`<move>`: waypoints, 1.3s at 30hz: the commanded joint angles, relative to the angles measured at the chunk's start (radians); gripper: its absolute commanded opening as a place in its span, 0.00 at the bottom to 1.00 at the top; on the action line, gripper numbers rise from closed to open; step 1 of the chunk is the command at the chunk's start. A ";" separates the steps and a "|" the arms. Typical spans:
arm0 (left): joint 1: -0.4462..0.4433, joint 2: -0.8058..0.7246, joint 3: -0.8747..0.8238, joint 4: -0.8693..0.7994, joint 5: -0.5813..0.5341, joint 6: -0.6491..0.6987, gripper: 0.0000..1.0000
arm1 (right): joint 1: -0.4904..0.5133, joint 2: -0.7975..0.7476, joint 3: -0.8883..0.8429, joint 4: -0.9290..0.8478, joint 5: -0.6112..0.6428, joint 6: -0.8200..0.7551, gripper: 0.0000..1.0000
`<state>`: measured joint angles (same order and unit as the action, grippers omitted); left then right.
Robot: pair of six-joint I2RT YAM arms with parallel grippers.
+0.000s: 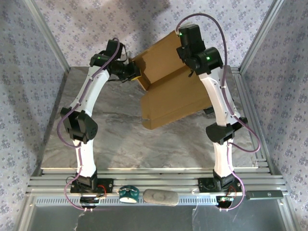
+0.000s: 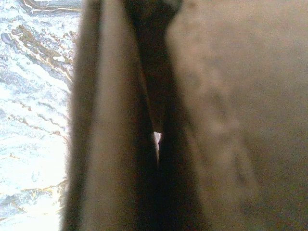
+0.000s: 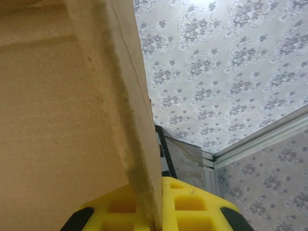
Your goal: Fold the paper box
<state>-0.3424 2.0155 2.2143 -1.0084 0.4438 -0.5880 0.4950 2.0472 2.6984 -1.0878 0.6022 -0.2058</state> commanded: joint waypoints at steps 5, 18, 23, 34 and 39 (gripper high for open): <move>-0.012 -0.085 0.047 -0.047 -0.025 -0.083 0.00 | 0.045 0.002 -0.030 0.047 0.150 -0.065 0.00; -0.021 -0.101 0.102 -0.139 -0.045 -0.133 0.00 | 0.152 -0.079 -0.247 0.191 0.366 -0.311 0.00; -0.027 -0.106 0.099 -0.147 -0.057 -0.135 0.00 | 0.190 -0.148 -0.400 0.376 0.436 -0.415 0.00; -0.033 -0.154 0.045 -0.126 -0.065 -0.151 0.00 | 0.194 -0.230 -0.496 0.420 0.377 -0.357 0.00; -0.035 -0.169 0.033 -0.110 -0.066 -0.155 0.00 | 0.153 -0.309 -0.519 0.333 0.035 -0.215 0.09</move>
<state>-0.3622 1.9064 2.2410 -1.1580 0.3351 -0.7013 0.6605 1.7863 2.2028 -0.6765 0.8646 -0.4896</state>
